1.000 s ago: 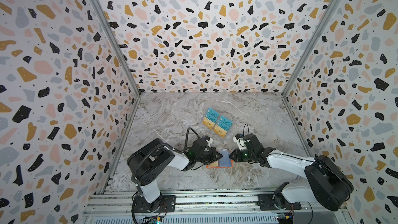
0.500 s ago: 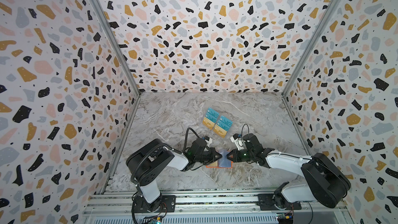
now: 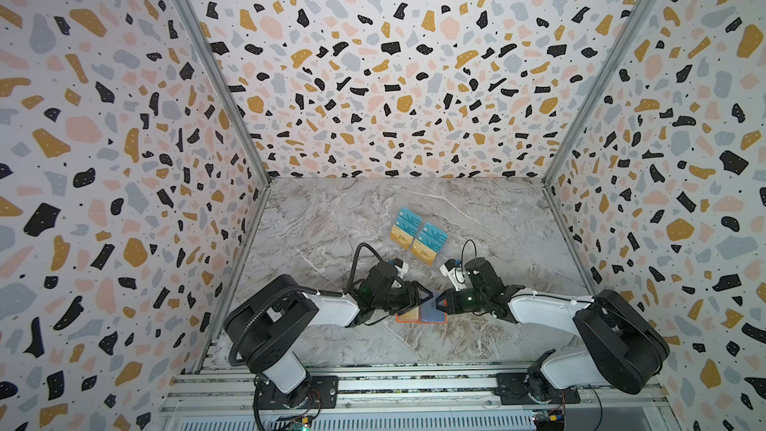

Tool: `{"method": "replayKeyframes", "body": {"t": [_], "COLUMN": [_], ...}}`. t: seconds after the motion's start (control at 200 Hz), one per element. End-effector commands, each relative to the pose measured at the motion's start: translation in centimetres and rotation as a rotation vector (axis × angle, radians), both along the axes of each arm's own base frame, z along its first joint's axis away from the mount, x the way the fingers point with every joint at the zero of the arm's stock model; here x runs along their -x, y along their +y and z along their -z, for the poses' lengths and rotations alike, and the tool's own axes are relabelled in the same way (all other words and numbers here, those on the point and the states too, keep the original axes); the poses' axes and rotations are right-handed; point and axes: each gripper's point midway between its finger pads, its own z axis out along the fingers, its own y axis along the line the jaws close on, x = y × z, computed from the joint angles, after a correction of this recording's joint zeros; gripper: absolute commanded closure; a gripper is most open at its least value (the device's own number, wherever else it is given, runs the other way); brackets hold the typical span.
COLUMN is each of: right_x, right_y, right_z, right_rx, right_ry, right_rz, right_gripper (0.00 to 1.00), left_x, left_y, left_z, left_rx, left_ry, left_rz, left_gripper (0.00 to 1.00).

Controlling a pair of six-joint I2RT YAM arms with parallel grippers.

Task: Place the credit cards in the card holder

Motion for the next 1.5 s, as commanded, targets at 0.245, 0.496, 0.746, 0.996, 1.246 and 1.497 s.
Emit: {"method": "replayKeyframes", "body": {"t": [0.245,0.496,0.746,0.996,1.246,1.497], "right_x": [0.1,-0.4,-0.2,-0.5,-1.6,-7.3], "right_y": [2.7,4.9,5.9,6.2,6.8,6.0], "right_z": [-2.5,-2.1,-0.7,0.3,-2.2,-8.0], "right_rx": [-0.056,-0.046,-0.030,-0.022,-0.020,0.052], "right_ry": [-0.079,-0.083,-0.062,-0.052,-0.107,-0.267], "right_rz": [-0.083,-0.127,-0.144,-0.120,-0.146,-0.146], "right_gripper": [0.88,0.84,0.84,0.85,0.85,0.83], "left_x": [-1.9,-2.6,-1.3,-0.4,-0.3,0.5], "left_y": [4.8,6.8,6.1,4.7,4.6,5.6], "left_z": [-1.0,-2.8,-1.8,0.4,1.9,3.0], "left_rx": [-0.246,-0.242,-0.201,-0.189,-0.220,-0.254], "left_ry": [-0.138,-0.174,-0.142,-0.112,-0.088,-0.067], "left_rz": [-0.051,-0.091,-0.034,0.000,0.007,0.002], "left_gripper": [0.37,0.49,0.62,0.67,0.68,0.69]}}
